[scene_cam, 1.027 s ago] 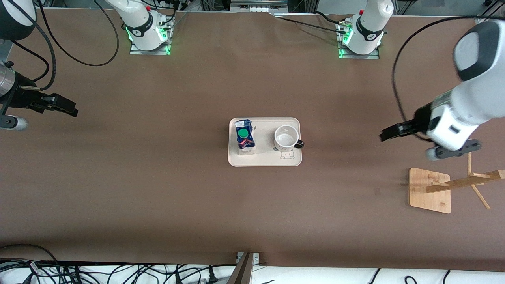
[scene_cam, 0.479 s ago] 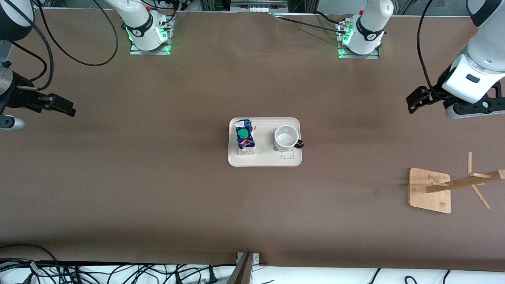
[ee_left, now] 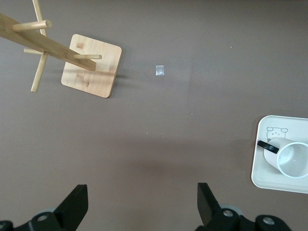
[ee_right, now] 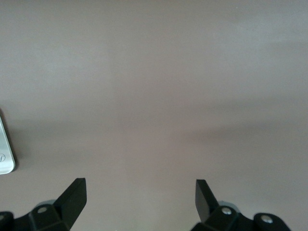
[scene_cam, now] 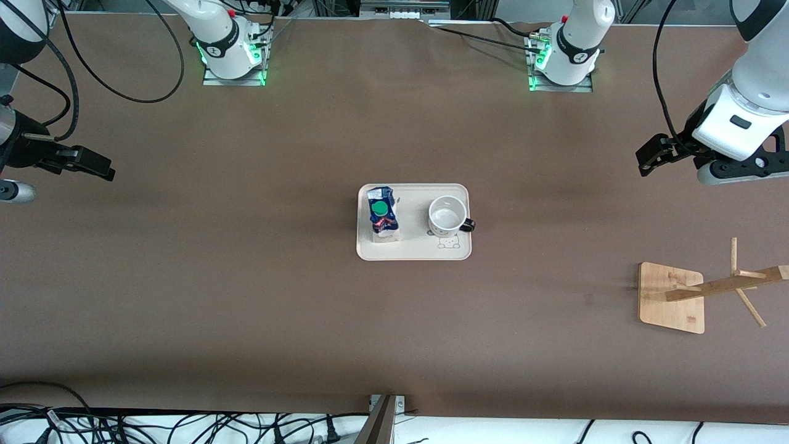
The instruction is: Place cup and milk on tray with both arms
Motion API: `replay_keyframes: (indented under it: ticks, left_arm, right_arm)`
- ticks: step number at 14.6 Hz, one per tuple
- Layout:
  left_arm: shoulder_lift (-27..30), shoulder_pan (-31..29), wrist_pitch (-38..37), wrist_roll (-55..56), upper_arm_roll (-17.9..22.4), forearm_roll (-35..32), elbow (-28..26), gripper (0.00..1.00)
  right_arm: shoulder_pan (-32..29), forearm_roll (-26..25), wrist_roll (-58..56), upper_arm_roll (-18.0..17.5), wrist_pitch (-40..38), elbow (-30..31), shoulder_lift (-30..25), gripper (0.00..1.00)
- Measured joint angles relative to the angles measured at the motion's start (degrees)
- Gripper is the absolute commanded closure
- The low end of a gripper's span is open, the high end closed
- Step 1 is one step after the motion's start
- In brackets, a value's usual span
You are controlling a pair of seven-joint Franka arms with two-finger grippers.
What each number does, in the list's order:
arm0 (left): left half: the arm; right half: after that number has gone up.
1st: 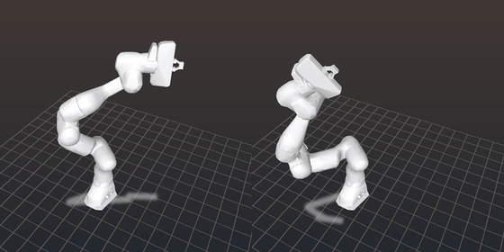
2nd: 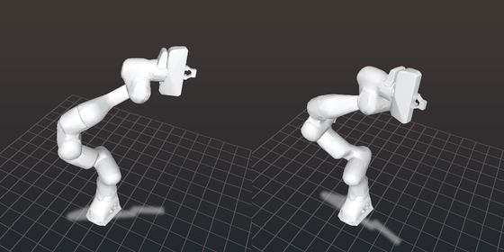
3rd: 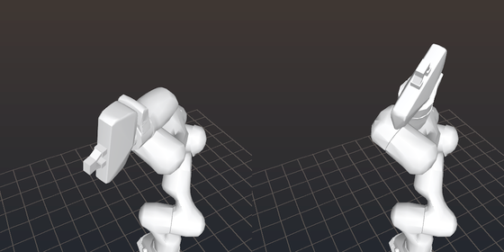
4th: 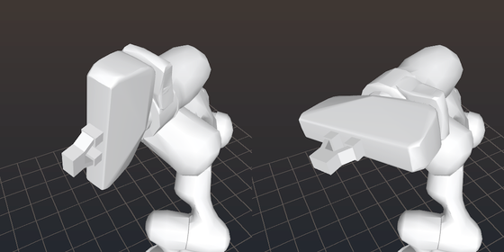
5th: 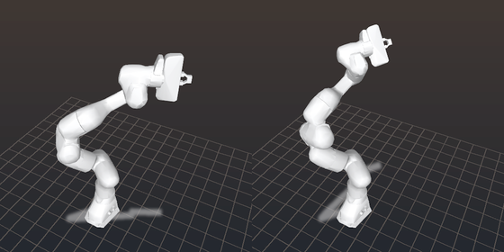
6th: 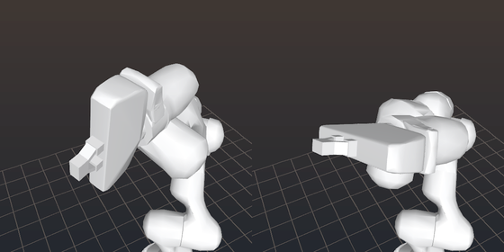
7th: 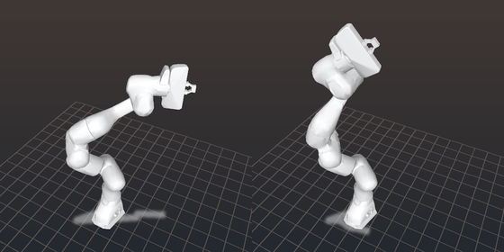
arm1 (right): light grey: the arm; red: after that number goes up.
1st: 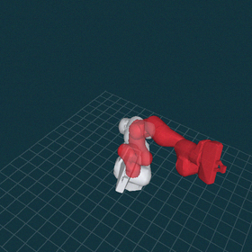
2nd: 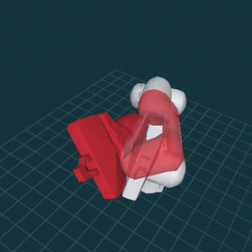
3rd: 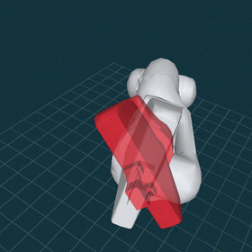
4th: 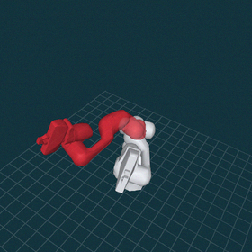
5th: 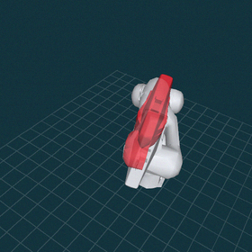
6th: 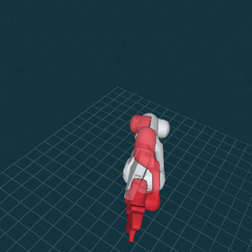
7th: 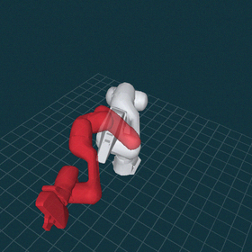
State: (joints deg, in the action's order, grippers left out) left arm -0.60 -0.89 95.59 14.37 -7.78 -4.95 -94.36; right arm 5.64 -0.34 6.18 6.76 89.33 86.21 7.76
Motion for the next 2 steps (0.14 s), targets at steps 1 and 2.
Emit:
replay_keyframes:
  ticks: [1,2]
  left_arm:
    - [0.0,0.0,0.0,0.0,0.0,0.3,0.0,0.0]
    - [0.0,0.0,0.0,0.0,0.0,0.8,0.0,0.0]
  right_arm:
    - [0.0,0.0,0.0,0.3,-0.2,0.0,0.0,0.0]
    - [0.0,0.0,0.0,0.4,-0.2,0.0,0.0,0.0]
